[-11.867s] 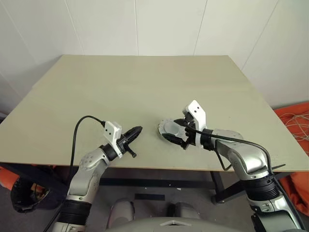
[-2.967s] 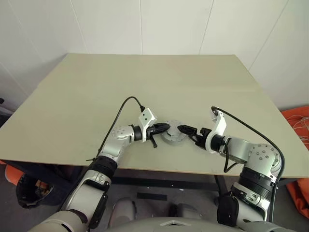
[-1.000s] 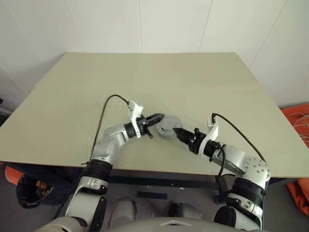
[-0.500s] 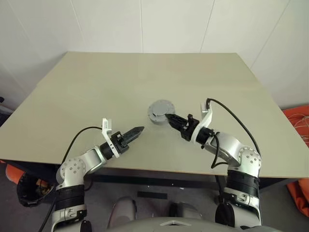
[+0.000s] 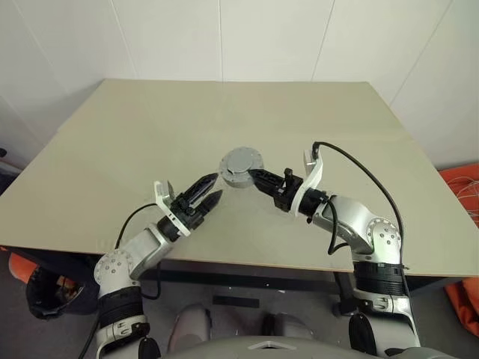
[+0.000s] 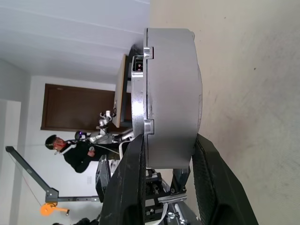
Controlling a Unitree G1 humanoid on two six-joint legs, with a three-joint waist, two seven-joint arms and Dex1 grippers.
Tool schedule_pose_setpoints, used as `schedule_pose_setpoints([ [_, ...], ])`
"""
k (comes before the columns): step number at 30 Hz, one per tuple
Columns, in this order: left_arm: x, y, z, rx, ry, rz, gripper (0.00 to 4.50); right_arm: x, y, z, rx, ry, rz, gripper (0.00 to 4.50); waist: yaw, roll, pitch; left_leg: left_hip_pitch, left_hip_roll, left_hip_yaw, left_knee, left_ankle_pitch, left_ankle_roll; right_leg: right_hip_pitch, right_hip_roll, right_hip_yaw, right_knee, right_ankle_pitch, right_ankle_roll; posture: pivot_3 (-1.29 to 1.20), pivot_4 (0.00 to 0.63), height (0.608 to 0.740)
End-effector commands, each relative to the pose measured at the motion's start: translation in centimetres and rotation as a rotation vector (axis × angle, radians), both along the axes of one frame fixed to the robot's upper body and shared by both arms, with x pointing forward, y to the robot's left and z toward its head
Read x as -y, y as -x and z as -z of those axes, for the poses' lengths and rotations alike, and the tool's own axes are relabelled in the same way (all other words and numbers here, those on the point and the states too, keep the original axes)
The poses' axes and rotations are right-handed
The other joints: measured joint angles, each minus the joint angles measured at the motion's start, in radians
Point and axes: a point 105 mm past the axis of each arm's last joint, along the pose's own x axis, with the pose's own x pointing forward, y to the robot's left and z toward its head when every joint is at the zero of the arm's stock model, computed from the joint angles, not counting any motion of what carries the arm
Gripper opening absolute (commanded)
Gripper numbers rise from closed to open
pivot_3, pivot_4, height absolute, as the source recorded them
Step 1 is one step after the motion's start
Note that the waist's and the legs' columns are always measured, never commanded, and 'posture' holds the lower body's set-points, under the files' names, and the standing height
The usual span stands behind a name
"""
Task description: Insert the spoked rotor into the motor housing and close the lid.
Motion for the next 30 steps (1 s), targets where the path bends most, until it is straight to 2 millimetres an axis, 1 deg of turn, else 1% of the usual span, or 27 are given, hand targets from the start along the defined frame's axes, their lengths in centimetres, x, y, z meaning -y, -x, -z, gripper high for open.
schedule_pose_setpoints([
  [1,0.2,-0.3,-0.9,0.018,0.052,0.016,4.5,-0.9,0.8,-3.1,0.104,-0.069,-0.052,1.15,0.0,0.0,0.0,0.0,0.0,0.0,0.0,0.0,0.0,0.0,0.0,0.0,0.0,0.0,0.0,0.0,0.0,0.74],
  [6,0.2,-0.7,-0.5,-0.005,0.07,0.014,4.5,-1.3,1.2,-3.3,0.109,-0.068,-0.065,1.15,0.0,0.0,0.0,0.0,0.0,0.0,0.002,0.0,0.0,0.0,0.0,0.0,-0.001,0.001,0.002,0.0,0.0,0.74],
  [13,0.4,-1.7,-0.8,0.012,0.087,0.009,4.5,-2.3,1.9,-3.1,0.104,-0.064,-0.089,1.15,0.0,-0.001,0.0,-0.002,0.0,-0.001,0.005,0.0,0.0,0.001,0.0,0.0,-0.002,0.003,0.005,0.0,0.0,0.74],
  [23,1.5,-1.6,-0.8,0.019,0.09,0.082,4.5,-3.2,2.7,-3.0,0.107,-0.068,-0.121,1.15,-0.001,-0.001,0.0,-0.002,0.0,-0.001,0.005,0.0,0.0,0.001,0.0,0.0,-0.002,0.003,0.006,0.0,0.0,0.74],
  [25,1.6,-1.7,-0.8,0.019,0.088,0.088,4.1,-3.3,2.7,-3.1,0.108,-0.068,-0.123,1.15,0.0,-0.001,0.0,-0.002,0.0,-0.001,0.005,0.0,0.0,0.001,0.0,0.0,-0.002,0.003,0.006,0.0,0.0,0.74],
  [27,1.6,-1.7,-0.8,0.021,0.091,0.09,3.6,-3.2,2.7,-3.1,0.108,-0.068,-0.122,1.15,0.0,-0.001,0.0,-0.003,0.0,-0.001,0.005,0.0,0.0,0.001,0.0,0.0,-0.002,0.003,0.006,0.0,0.0,0.74],
  [30,1.6,-1.7,-0.8,0.023,0.097,0.088,2.54,-3.2,2.7,-3.1,0.108,-0.069,-0.12,1.15,0.0,-0.001,0.0,-0.002,0.0,-0.001,0.006,0.0,0.0,0.001,0.0,0.0,-0.002,0.004,0.006,0.0,0.0,0.74],
])
